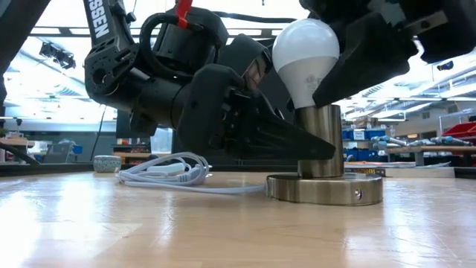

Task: Screw lightbulb
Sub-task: Remove the white lightbulb from the gold lamp

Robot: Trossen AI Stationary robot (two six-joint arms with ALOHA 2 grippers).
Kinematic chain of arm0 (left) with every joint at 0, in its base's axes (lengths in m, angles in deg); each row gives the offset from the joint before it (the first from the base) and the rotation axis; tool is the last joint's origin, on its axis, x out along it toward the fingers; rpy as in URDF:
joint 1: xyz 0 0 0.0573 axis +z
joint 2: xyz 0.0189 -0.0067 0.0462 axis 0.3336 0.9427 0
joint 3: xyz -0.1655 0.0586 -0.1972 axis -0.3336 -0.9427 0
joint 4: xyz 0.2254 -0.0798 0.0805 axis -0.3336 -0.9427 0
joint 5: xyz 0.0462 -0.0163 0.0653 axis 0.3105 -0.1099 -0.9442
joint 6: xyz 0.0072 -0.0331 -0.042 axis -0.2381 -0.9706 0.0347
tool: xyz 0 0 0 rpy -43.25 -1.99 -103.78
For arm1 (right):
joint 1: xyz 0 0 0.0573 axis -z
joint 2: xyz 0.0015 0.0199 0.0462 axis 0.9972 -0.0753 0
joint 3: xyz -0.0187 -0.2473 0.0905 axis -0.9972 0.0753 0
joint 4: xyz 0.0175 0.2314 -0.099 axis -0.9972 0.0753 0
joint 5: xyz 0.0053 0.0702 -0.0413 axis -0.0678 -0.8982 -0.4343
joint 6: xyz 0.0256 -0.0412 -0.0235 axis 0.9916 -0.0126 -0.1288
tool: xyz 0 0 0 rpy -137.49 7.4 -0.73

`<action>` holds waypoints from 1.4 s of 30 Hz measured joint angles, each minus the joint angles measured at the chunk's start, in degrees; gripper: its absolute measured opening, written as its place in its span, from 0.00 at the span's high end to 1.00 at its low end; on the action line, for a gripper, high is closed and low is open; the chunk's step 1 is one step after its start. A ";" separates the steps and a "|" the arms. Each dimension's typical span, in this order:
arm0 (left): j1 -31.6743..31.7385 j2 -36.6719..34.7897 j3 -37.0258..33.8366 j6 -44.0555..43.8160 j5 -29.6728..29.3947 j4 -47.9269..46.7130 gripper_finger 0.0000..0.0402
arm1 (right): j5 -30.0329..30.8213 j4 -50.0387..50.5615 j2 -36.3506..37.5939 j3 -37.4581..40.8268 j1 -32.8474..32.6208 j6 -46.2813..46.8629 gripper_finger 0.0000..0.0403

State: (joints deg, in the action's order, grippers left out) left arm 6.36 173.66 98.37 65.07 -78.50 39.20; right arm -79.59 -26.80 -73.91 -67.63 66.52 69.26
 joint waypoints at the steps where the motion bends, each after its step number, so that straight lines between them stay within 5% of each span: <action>1: 0.00 0.00 0.00 -0.55 -0.01 0.03 0.54 | -2.85 0.11 0.00 0.00 1.14 -1.41 0.52; 4: 0.02 0.02 0.01 -1.88 -0.11 0.06 0.54 | -10.33 0.97 -0.02 -0.02 3.99 -4.42 0.52; 7: 0.10 0.07 0.19 -3.09 -0.86 0.07 0.54 | -11.34 4.90 1.27 -0.14 5.27 -4.99 0.51; 17: -0.07 0.09 0.15 -4.81 -2.98 0.05 0.54 | 2.19 20.05 11.76 0.20 3.43 1.61 0.36; 25: -0.07 0.09 0.11 -6.19 -4.30 0.04 0.54 | 7.54 28.47 14.45 0.22 0.95 12.06 0.27; 32: -0.07 0.07 0.11 -8.10 -6.53 -0.12 0.54 | 13.33 18.82 14.55 5.81 -5.64 20.01 0.27; 42: 0.00 0.04 0.07 -10.65 -16.69 -0.25 0.54 | 25.85 -15.34 14.56 23.29 -11.52 31.30 0.26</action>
State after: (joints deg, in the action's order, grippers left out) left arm 6.36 173.70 98.44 54.42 -95.19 38.95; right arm -53.74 -42.14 -59.35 -44.34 55.00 100.57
